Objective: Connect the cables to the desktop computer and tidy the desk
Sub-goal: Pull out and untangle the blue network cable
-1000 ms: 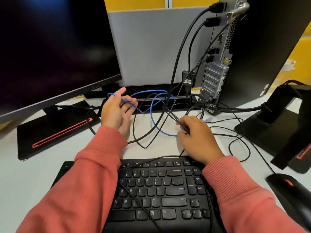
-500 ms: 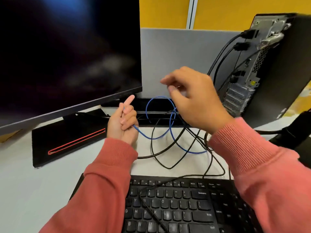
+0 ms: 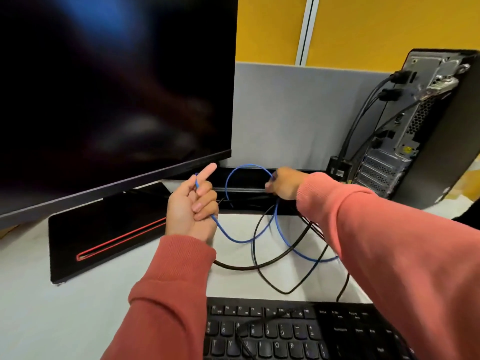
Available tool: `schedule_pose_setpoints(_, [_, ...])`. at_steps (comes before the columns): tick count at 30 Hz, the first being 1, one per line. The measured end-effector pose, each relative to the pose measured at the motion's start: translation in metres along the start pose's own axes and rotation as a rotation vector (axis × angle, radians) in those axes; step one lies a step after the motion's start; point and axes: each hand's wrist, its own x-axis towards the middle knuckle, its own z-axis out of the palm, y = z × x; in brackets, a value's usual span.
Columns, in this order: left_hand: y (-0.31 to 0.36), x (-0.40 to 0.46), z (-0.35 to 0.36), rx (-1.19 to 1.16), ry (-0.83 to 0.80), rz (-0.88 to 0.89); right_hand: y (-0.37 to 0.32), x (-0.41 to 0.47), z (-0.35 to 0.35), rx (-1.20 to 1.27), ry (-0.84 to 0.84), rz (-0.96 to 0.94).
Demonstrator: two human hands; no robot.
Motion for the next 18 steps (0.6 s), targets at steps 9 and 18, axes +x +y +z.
schedule_pose_setpoints(9, [-0.018, 0.008, 0.006, 0.601, 0.326, 0.224, -0.044, -0.037, -0.097, 1.165, 0.413, -0.135])
schedule_pose_setpoints(18, [-0.033, 0.008, -0.006, 1.544, 0.330, 0.450, -0.046, -0.073, -0.137, 1.390, 0.470, -0.268])
